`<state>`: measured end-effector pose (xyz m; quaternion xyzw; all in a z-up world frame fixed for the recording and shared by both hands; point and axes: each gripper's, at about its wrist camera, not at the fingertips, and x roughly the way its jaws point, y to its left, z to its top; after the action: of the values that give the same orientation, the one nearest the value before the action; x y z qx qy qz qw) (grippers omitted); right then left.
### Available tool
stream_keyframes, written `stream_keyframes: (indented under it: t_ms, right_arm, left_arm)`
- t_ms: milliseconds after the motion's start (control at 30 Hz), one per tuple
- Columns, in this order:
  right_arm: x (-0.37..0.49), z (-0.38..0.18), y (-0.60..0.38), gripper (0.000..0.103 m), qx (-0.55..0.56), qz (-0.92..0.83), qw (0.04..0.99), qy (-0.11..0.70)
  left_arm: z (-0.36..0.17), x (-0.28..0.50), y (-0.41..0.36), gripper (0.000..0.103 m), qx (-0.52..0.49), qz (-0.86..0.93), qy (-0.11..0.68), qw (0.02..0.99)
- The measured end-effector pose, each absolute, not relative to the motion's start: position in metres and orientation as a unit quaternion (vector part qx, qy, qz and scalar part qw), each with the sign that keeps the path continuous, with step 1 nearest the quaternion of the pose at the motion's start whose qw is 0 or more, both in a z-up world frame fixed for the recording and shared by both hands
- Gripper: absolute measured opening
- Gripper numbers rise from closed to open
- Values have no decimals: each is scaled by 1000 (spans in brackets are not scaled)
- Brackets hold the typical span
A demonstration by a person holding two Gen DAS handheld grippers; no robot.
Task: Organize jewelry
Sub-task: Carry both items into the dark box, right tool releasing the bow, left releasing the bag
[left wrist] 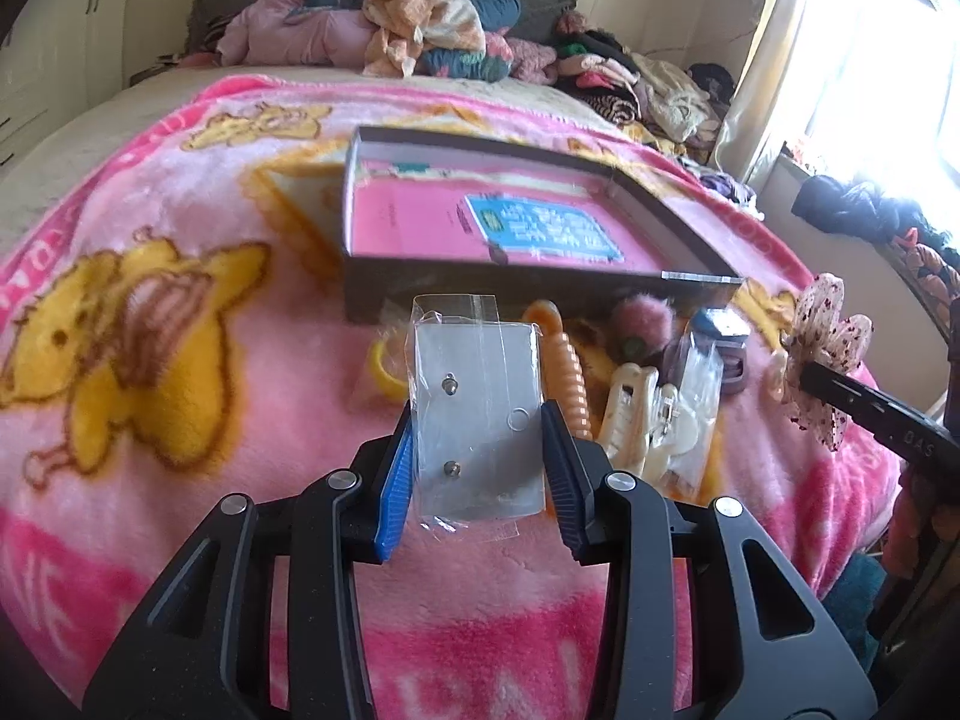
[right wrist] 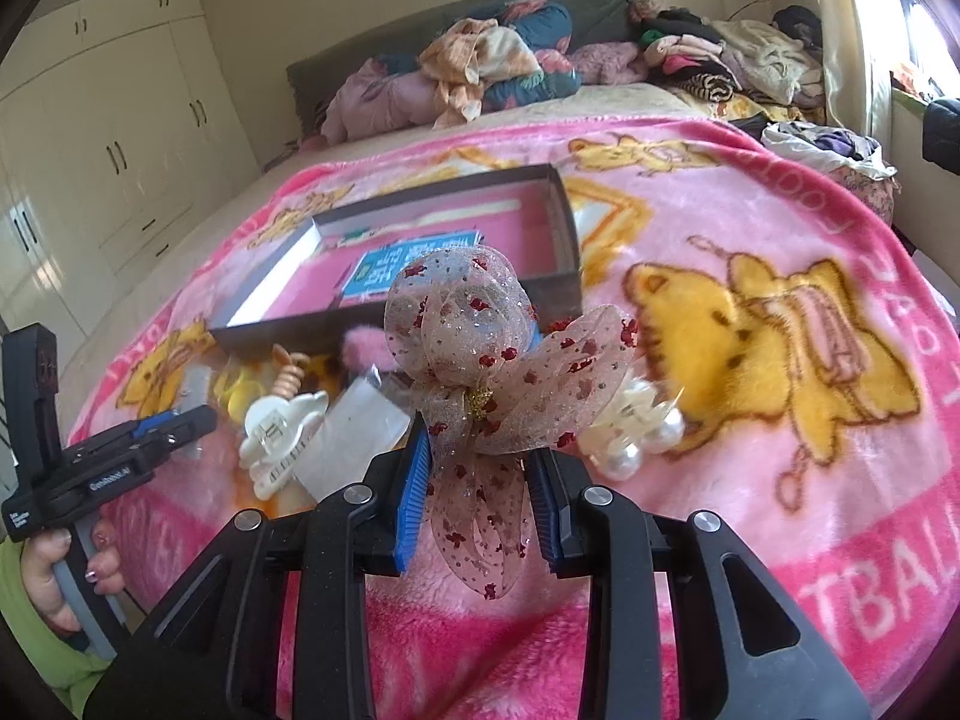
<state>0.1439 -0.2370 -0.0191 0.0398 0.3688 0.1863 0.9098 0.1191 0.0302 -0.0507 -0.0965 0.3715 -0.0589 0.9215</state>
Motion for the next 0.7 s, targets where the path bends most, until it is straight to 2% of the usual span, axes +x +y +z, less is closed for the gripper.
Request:
stream_keyframes:
  t_ms: [433, 700]
  right_arm:
    - [173, 3, -243, 29, 18, 162, 923, 349]
    - [206, 13, -234, 29, 8, 164, 925, 343]
  left_arm:
    - [-16, 149, 50, 31, -95, -37, 334, 937]
    - [-16, 178, 47, 31, -93, -33, 333, 938]
